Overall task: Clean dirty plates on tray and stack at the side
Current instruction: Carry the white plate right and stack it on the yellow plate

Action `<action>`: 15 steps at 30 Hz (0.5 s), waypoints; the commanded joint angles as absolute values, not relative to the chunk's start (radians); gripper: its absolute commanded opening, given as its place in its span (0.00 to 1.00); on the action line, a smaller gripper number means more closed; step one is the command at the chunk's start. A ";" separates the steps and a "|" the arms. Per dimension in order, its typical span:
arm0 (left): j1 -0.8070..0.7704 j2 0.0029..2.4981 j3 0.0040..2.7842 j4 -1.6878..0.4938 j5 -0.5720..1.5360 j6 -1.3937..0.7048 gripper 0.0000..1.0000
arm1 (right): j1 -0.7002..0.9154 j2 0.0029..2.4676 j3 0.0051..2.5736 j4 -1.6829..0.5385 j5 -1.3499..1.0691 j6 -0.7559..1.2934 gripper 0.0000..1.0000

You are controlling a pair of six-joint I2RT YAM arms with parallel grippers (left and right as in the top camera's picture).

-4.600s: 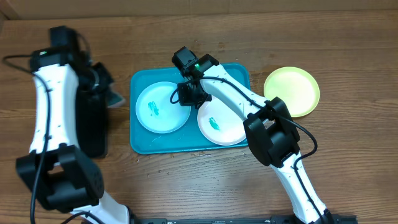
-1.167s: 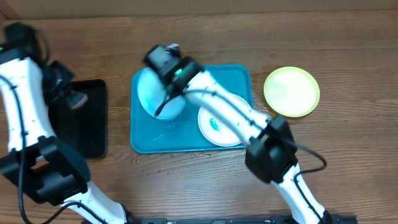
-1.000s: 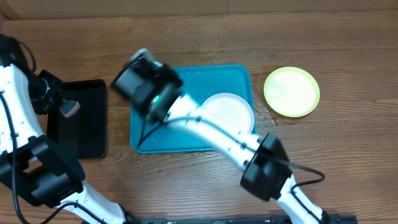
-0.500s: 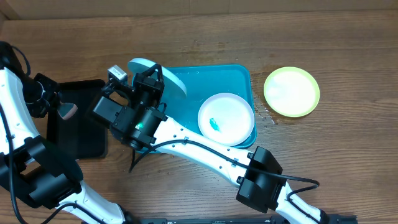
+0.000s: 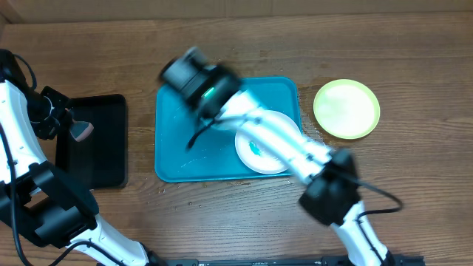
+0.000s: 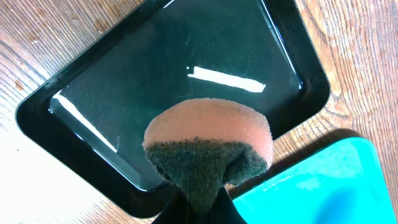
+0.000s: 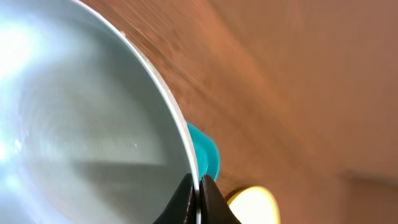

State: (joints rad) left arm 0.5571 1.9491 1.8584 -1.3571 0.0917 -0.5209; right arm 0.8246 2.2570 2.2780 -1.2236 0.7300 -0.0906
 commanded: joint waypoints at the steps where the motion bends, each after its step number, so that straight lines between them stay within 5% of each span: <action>1: 0.556 1.959 1.856 -1.354 0.109 -0.501 0.04 | 0.614 2.083 2.298 -1.284 0.331 0.030 0.04; 7: 0.556 1.959 1.856 -1.349 0.109 -0.501 0.04 | 0.265 2.084 2.277 -1.517 -0.019 0.031 0.04; 15: 0.556 1.959 1.856 -1.346 0.109 -0.501 0.04 | -0.087 2.087 2.088 -1.569 -0.084 0.031 0.04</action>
